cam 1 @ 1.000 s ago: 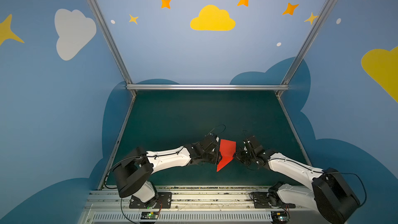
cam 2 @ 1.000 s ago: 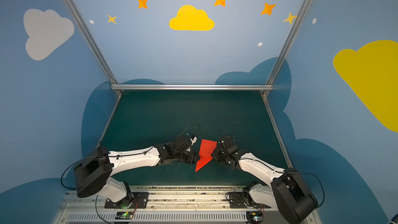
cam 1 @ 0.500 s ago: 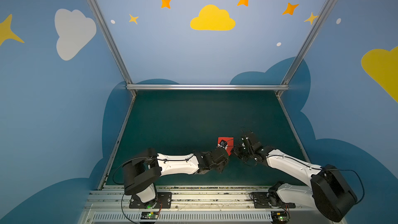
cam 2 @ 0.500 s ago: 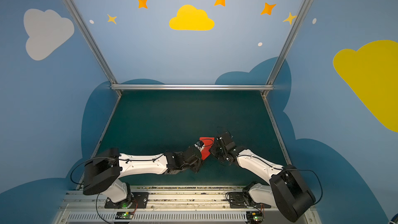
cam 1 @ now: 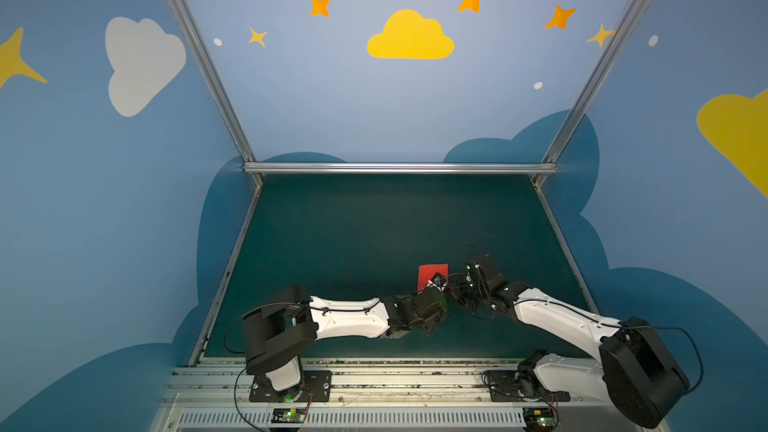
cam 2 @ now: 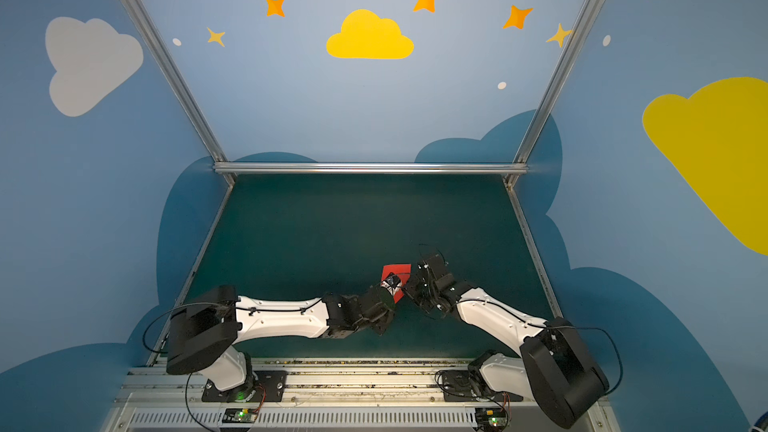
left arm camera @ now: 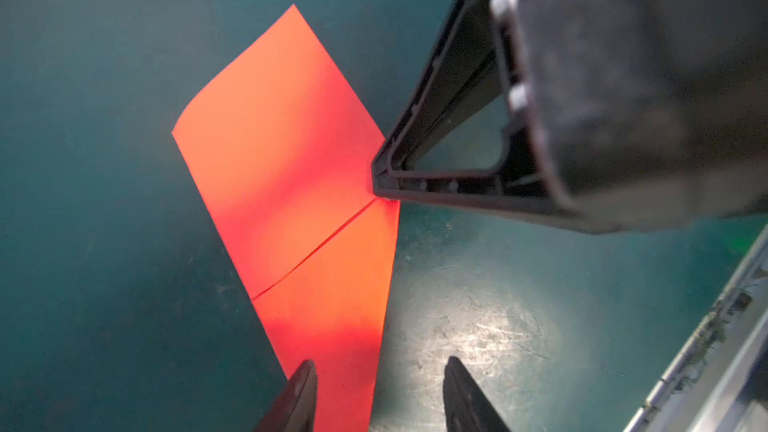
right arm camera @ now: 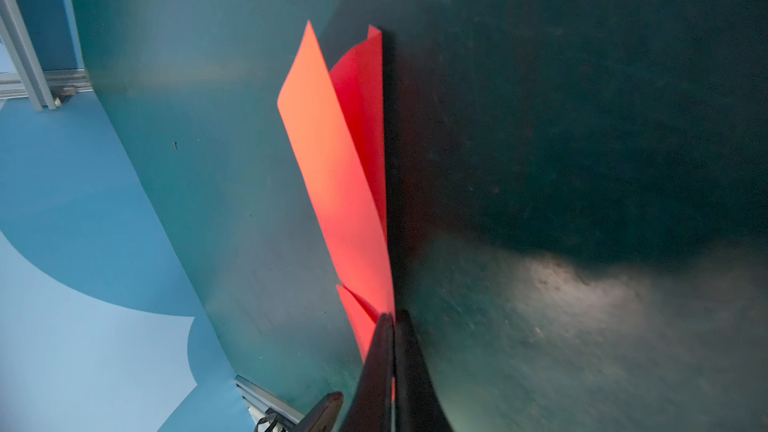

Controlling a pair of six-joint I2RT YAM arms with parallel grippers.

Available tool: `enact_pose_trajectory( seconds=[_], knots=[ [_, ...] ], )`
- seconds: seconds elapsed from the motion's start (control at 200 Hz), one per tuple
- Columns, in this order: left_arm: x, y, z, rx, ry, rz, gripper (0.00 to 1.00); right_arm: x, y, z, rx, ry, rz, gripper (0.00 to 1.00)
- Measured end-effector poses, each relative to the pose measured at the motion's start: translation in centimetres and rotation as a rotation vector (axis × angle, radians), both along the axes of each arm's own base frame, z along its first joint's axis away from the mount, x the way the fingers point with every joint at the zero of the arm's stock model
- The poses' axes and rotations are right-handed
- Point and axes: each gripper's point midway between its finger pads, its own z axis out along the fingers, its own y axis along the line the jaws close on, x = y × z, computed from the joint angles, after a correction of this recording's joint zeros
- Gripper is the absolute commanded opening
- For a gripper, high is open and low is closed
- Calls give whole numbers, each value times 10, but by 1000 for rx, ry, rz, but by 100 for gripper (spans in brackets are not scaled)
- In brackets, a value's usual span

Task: Fold a paper plane with a square sheet of paper (fold left side to right side)

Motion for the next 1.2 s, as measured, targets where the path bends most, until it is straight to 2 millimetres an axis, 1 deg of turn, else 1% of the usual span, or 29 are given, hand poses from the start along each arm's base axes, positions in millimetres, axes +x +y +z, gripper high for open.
enact_pose_trajectory(
  seconds=[0.215,0.446,0.696,1.201],
  knots=[
    [1,5,-13,51,-9,-7,44,0,1,1,10,6,-8,0],
    [1,10,-22,79,-9,-7,37,0,1,1,14,11,-12,0],
    [1,11,-27,94,-10,-8,29,0,1,1,15,11,-13,0],
    [2,12,-27,99,-15,-10,13,0,4,3,27,8,-8,0]
  ],
)
